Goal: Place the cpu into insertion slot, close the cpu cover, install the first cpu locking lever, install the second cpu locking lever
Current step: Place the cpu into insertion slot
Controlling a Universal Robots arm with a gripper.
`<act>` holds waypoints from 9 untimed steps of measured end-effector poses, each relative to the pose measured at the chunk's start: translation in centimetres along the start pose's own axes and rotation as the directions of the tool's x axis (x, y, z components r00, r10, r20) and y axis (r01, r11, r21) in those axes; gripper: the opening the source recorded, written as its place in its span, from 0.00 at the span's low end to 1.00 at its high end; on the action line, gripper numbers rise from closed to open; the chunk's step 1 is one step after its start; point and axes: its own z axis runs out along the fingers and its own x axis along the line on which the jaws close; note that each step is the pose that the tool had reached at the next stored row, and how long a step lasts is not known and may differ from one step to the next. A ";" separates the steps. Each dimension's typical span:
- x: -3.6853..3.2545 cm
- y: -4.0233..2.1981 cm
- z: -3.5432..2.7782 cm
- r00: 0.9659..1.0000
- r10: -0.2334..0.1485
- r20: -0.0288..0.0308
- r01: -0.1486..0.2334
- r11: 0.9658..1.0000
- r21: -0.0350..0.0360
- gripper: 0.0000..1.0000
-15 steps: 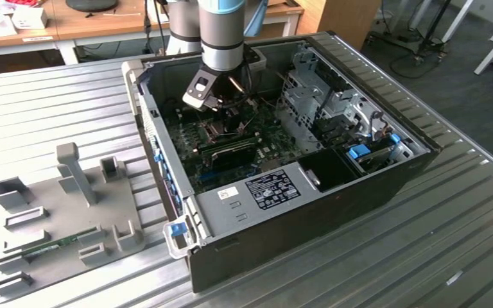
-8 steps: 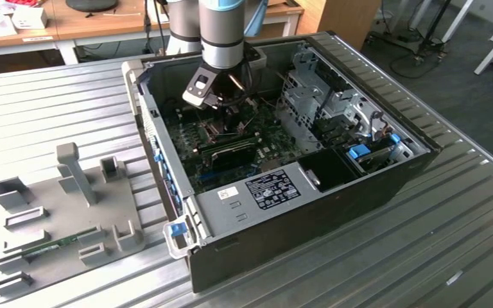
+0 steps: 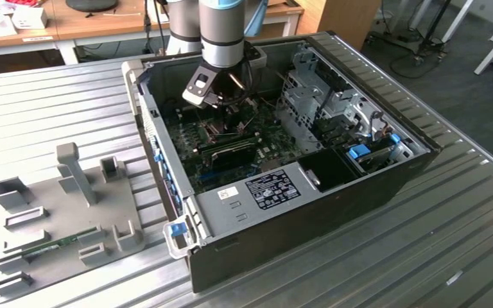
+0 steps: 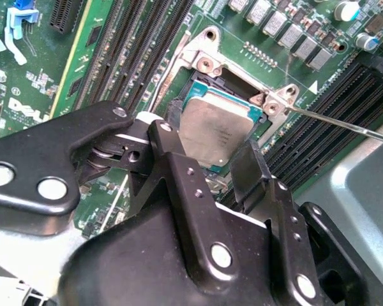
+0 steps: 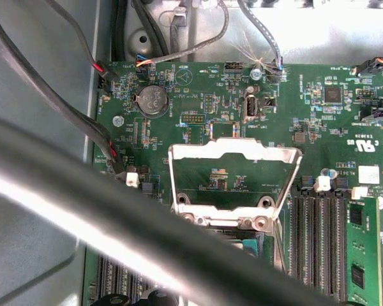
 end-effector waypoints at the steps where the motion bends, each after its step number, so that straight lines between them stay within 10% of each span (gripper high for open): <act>1: 0.00 0.00 0.00 1.000 0.000 0.000 0.000 1.000 0.000 0.58; 9: 0.00 0.00 0.07 1.000 0.000 0.001 0.000 1.000 0.000 0.65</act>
